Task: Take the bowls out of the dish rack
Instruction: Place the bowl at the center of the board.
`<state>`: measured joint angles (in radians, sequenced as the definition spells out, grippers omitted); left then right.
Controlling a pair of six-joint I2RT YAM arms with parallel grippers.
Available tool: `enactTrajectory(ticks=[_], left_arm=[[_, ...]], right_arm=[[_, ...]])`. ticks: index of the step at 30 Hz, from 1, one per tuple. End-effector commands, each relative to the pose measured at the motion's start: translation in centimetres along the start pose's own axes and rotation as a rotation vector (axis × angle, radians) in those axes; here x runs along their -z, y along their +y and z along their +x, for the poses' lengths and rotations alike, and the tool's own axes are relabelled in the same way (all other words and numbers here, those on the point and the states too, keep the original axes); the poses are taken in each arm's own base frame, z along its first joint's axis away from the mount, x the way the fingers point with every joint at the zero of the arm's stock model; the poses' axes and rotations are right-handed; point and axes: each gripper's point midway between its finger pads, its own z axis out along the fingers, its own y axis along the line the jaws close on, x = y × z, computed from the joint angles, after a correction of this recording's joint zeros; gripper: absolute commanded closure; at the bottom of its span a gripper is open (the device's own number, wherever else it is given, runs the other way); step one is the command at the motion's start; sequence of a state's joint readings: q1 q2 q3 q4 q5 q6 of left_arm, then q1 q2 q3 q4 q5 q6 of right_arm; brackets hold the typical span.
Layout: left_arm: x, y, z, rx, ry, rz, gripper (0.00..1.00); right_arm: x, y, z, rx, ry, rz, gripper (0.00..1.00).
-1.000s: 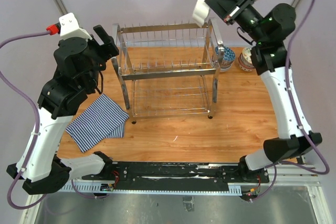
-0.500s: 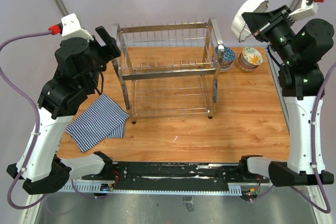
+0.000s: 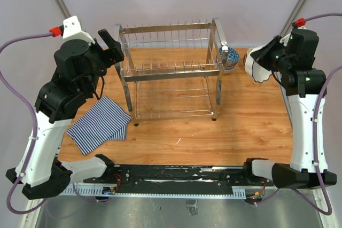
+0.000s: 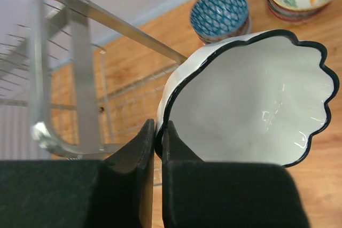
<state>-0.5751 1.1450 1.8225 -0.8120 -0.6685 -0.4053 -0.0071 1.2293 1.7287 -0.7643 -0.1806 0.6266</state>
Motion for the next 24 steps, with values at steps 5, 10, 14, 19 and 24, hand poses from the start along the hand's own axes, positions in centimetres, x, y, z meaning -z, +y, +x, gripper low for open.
enactTrajectory(ticks=[5, 10, 14, 19, 24], left_arm=[[1.2, 0.5, 1.1, 0.039, 0.038, 0.034, 0.09], [1.8, 0.8, 2.4, 0.059, 0.075, 0.049, 0.04], [2.2, 1.1, 4.0, 0.071, 0.115, 0.055, 0.00], [2.6, 2.0, 6.0, 0.077, 0.157, 0.044, 0.00], [3.0, 2.6, 8.0, 0.101, 0.195, 0.043, 0.00]], right_arm=[[-2.3, -5.3, 3.0, 0.112, 0.110, 0.166, 0.99], [-4.9, -8.3, 5.9, 0.138, 0.199, 0.233, 0.99], [-6.8, -10.0, 7.1, 0.165, 0.239, 0.269, 0.99], [-9.2, -11.7, 8.6, 0.184, 0.289, 0.299, 0.99], [-11.9, -13.2, 10.1, 0.194, 0.341, 0.311, 0.99]])
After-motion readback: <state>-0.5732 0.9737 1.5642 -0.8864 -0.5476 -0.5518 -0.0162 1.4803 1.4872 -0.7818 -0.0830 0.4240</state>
